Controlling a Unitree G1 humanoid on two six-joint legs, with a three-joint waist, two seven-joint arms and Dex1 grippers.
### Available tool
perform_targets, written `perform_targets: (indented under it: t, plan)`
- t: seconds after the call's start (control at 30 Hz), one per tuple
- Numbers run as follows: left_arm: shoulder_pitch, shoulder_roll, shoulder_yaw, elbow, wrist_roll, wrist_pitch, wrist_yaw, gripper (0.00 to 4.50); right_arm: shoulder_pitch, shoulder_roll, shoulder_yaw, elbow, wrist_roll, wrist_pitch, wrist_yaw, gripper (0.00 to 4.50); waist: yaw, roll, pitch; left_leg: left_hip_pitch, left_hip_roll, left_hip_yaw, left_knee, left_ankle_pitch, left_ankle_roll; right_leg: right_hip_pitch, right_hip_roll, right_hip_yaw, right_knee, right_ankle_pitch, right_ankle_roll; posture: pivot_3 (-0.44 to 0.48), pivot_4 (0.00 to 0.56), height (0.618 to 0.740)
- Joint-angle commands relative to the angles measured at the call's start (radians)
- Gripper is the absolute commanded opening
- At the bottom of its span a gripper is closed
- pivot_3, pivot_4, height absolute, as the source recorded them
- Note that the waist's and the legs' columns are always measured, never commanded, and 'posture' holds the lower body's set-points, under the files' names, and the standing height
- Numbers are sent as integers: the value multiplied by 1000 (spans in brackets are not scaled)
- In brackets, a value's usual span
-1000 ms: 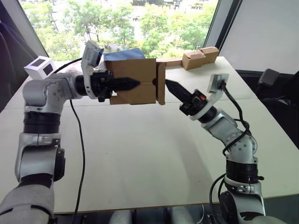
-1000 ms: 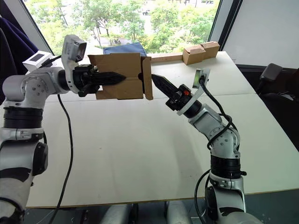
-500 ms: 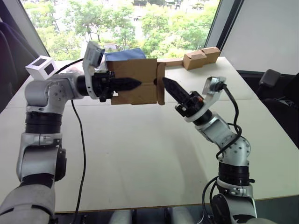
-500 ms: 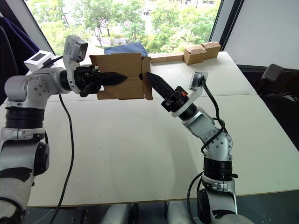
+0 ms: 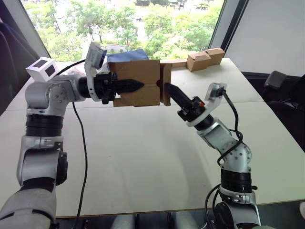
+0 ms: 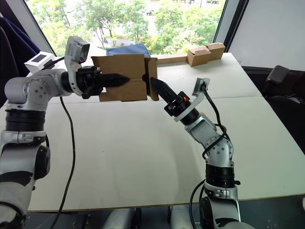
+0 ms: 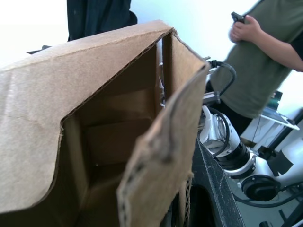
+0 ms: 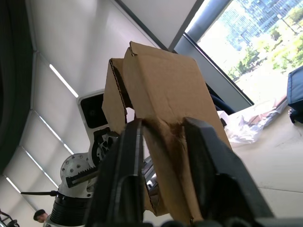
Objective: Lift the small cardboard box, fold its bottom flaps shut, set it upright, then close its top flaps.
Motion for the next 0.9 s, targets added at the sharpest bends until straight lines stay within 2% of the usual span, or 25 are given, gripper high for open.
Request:
perform_targets:
  t: [0.03, 0.9]
  plan:
    - [-18, 9, 33, -27, -24, -12, -2, 0, -20, 14, 5, -19, 1, -16, 3, 825, 0, 0, 0, 0, 0, 0, 0, 0, 0, 0, 0, 0, 0, 0, 0, 0, 150, 740]
    - [-23, -17, 35, -17, -21, -31, 11, 0, 2, 108, 102, -114, 60, 46, -19, 825, -1, 0, 0, 0, 0, 0, 0, 0, 0, 0, 0, 0, 0, 0, 0, 0, 150, 740]
